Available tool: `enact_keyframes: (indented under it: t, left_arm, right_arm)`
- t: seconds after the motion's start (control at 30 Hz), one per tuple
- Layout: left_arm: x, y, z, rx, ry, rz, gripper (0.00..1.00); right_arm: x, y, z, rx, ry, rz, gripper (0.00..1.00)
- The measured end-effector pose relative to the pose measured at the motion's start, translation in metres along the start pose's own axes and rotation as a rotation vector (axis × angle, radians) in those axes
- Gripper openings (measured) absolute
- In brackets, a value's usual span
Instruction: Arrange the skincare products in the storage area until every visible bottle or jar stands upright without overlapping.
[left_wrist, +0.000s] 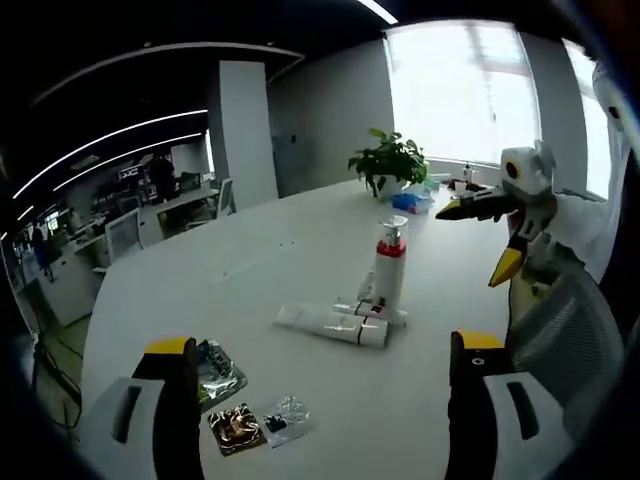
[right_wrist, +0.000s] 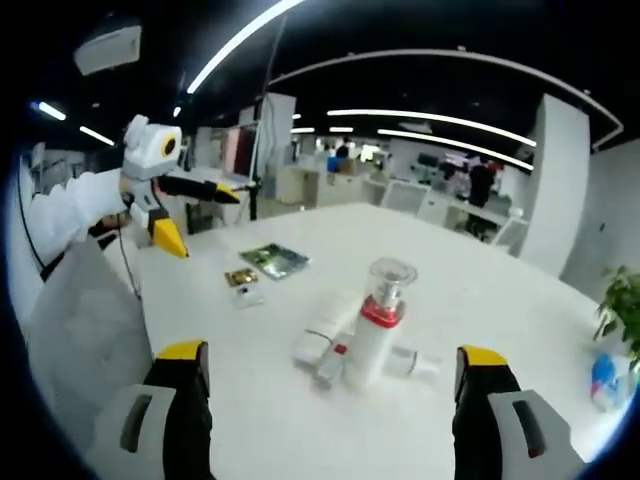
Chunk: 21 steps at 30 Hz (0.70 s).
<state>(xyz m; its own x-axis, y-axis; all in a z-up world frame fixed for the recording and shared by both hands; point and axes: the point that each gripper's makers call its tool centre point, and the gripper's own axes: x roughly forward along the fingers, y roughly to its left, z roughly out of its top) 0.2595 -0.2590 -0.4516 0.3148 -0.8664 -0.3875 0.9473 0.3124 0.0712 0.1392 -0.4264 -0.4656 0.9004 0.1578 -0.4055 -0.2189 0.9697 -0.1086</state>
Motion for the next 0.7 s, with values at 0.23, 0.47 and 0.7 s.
enact_keyframes:
  t: [0.23, 0.47, 0.7]
  left_arm:
    - [-0.016, -0.004, -0.006, -0.025, -0.009, 0.019, 0.99]
    - [-0.034, -0.002, -0.010, -0.020, -0.010, 0.059, 0.99]
    - [-0.049, -0.003, -0.022, -0.048, 0.002, 0.086, 0.99]
  right_arm:
    - [-0.002, 0.011, -0.005, -0.020, 0.029, 0.012, 1.00]
    - [-0.009, 0.017, -0.009, 0.008, 0.034, -0.015, 1.00]
    - [-0.011, 0.033, -0.016, 0.020, 0.054, 0.013, 1.00]
